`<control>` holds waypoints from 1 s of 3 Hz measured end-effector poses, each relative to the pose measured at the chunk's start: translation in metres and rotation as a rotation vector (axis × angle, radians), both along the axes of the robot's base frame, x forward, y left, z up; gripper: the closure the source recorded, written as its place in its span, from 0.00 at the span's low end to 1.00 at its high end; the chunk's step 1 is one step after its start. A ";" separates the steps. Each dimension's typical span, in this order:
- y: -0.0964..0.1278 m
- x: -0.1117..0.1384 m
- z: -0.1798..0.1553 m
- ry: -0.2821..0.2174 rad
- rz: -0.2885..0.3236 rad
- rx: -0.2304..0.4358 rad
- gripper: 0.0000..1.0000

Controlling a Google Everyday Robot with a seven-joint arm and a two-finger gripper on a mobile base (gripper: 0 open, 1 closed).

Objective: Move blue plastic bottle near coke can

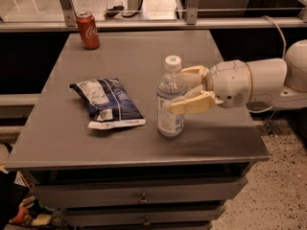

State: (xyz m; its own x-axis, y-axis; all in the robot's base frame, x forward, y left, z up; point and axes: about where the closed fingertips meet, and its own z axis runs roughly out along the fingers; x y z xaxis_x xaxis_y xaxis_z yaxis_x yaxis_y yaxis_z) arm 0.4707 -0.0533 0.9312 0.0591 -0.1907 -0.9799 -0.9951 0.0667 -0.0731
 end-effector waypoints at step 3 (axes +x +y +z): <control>-0.011 0.025 0.025 -0.019 -0.052 0.037 1.00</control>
Offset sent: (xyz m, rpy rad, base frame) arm 0.0172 -0.0095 0.0166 0.0332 -0.0149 -0.0425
